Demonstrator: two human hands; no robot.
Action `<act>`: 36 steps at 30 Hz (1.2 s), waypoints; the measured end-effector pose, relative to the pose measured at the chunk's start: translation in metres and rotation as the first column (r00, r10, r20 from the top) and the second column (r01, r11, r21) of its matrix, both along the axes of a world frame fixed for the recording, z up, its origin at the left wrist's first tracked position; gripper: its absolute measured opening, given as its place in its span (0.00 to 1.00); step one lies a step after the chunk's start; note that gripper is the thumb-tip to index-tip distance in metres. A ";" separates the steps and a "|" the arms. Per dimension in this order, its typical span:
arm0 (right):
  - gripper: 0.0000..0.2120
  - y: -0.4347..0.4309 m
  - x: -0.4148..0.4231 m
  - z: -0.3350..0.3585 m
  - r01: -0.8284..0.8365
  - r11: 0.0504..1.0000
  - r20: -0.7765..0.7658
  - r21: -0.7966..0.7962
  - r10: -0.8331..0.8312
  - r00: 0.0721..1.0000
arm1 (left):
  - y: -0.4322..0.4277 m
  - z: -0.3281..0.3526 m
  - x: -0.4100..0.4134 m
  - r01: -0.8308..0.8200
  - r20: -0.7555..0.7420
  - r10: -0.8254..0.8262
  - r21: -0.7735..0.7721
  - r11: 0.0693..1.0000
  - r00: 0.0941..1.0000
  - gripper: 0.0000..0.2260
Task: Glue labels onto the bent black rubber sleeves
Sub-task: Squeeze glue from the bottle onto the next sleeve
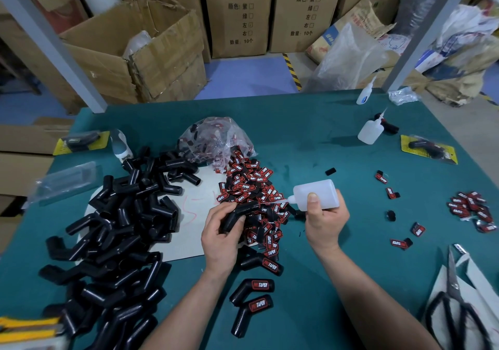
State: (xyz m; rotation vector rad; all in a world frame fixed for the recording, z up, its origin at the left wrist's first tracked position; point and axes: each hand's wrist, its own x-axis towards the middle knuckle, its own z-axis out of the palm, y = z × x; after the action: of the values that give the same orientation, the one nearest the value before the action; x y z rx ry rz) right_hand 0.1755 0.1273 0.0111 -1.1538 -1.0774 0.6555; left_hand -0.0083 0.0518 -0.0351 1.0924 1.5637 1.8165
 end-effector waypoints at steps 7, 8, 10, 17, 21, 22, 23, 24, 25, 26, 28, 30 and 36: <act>0.12 0.000 0.000 -0.002 -0.004 1.000 -0.012 -0.024 0.004 1.000 | 0.000 0.001 0.001 -0.012 -0.010 0.011 -0.012 1.000 1.000 0.19; 0.12 0.000 0.000 -0.002 -0.007 1.000 -0.012 -0.020 0.007 1.000 | 0.001 0.001 0.001 -0.013 -0.005 0.013 -0.014 1.000 1.000 0.20; 0.12 0.000 -0.001 -0.001 -0.006 1.000 -0.006 -0.018 0.006 1.000 | 0.000 0.003 0.002 -0.016 -0.002 0.016 -0.013 1.000 1.000 0.20; 0.12 0.000 -0.001 -0.001 -0.009 1.000 -0.010 -0.015 0.009 1.000 | 0.000 0.004 0.003 -0.015 0.016 0.015 -0.014 1.000 1.000 0.20; 0.12 0.000 0.000 -0.002 -0.012 1.000 0.001 -0.029 0.012 1.000 | 0.000 0.003 0.002 -0.017 0.022 0.018 -0.022 1.000 1.000 0.20; 0.12 0.000 0.000 -0.002 -0.013 0.999 0.000 -0.030 0.013 1.000 | 0.000 0.003 0.002 -0.018 0.026 0.019 -0.024 1.000 0.999 0.20; 0.12 0.000 -0.001 -0.002 -0.013 0.999 -0.002 -0.031 0.013 1.000 | -0.001 0.002 0.002 -0.019 0.029 0.020 -0.026 0.999 0.999 0.19; 0.12 0.000 -0.001 -0.002 -0.013 0.999 -0.003 -0.030 0.013 1.000 | -0.001 0.002 0.002 -0.019 0.032 0.020 -0.030 0.999 0.999 0.19; 0.12 0.000 -0.001 -0.003 -0.014 0.999 -0.003 -0.029 0.014 1.000 | -0.001 0.002 0.002 -0.019 0.032 0.020 -0.033 0.999 0.999 0.19; 0.12 0.000 -0.001 -0.003 -0.013 1.000 -0.001 -0.025 0.013 1.000 | -0.001 0.002 0.002 -0.018 0.031 0.019 -0.037 0.999 0.999 0.19; 0.12 -0.001 -0.001 -0.003 -0.013 1.000 0.011 -0.016 0.013 1.000 | -0.001 0.002 0.002 -0.018 0.026 0.019 -0.039 0.999 0.999 0.19; 0.12 -0.001 -0.001 -0.002 -0.017 1.000 0.008 -0.019 0.017 1.000 | -0.001 0.001 0.002 -0.015 0.023 0.016 -0.038 0.999 1.000 0.18; 0.12 0.001 0.000 -0.005 -0.010 1.000 0.008 -0.021 0.010 1.000 | -0.001 0.003 0.002 -0.022 0.005 0.022 -0.021 1.000 1.000 0.14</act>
State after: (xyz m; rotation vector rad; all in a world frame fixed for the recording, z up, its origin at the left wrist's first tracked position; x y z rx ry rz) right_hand 0.1753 0.1284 0.0065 -1.1703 -1.0859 0.6724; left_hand -0.0063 0.0503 -0.0320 1.0645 1.5940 1.8123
